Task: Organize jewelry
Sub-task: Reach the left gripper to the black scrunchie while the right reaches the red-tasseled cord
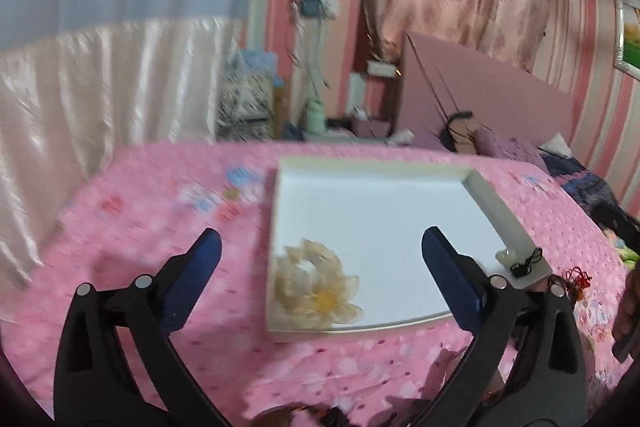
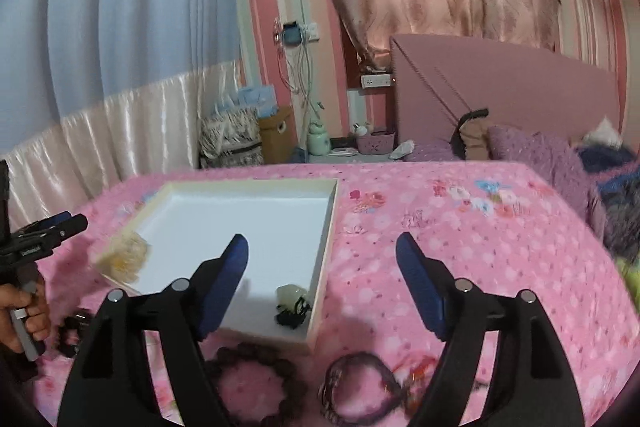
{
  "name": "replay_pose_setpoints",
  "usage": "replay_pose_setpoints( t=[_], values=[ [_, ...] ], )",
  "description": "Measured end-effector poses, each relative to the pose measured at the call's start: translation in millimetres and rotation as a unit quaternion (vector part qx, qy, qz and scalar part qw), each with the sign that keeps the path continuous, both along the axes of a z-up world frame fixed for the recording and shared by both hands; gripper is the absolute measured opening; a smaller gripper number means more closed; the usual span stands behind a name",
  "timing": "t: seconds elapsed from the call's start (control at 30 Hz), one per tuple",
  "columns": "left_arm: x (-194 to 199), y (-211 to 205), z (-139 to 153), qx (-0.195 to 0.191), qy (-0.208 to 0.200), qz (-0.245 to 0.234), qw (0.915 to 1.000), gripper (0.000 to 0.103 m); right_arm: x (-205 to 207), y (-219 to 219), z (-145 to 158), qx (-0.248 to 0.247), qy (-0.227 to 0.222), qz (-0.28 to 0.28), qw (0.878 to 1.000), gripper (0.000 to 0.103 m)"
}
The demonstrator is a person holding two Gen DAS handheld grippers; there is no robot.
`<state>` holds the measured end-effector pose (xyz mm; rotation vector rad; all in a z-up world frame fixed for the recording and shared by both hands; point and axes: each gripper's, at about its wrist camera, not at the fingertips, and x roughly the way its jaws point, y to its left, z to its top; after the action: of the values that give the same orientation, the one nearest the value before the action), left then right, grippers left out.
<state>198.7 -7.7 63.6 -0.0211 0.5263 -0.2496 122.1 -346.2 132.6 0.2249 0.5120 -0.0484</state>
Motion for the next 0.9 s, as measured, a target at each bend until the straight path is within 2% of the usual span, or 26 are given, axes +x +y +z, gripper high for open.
replay_pose_setpoints(
  t=[0.1,0.17,0.23,0.37,0.5,0.57,0.67,0.9],
  values=[
    [-25.1,12.3,6.0,-0.010,-0.003,0.010,0.9999,0.100,-29.4,-8.9,-10.4,-0.024,0.018,-0.019,0.999,0.076],
    [-51.6,24.9,-1.8,-0.025,-0.004,-0.004,0.9997,0.100,-48.7,-20.4,-18.4,-0.026,0.029,-0.034,0.999,0.076],
    [-70.2,31.3,-14.1,-0.005,0.007,-0.004,1.0000,0.100,-67.7,-34.6,-26.2,-0.024,0.043,-0.059,0.997,0.076],
    [-94.1,42.6,-40.7,0.010,0.037,0.006,0.9993,0.100,-85.3,-39.6,-37.5,-0.025,0.058,-0.057,0.996,0.076],
    [-95.5,51.8,-67.2,0.029,0.056,0.035,0.9974,0.099,-80.7,-35.9,-52.9,-0.028,0.081,-0.060,0.994,0.075],
    [-91.8,65.5,-72.3,-0.002,0.072,0.039,0.9966,0.099,-76.4,-39.1,-60.1,-0.027,0.092,-0.075,0.993,0.073],
    [-85.5,72.2,-75.3,0.007,0.078,0.060,0.9951,0.099,-71.8,-41.9,-63.0,-0.028,0.094,-0.084,0.992,0.070],
    [-79.2,66.1,-80.9,0.013,0.096,0.051,0.9940,0.099,-71.2,-49.0,-66.5,-0.011,0.083,-0.089,0.993,0.070]
  ],
)
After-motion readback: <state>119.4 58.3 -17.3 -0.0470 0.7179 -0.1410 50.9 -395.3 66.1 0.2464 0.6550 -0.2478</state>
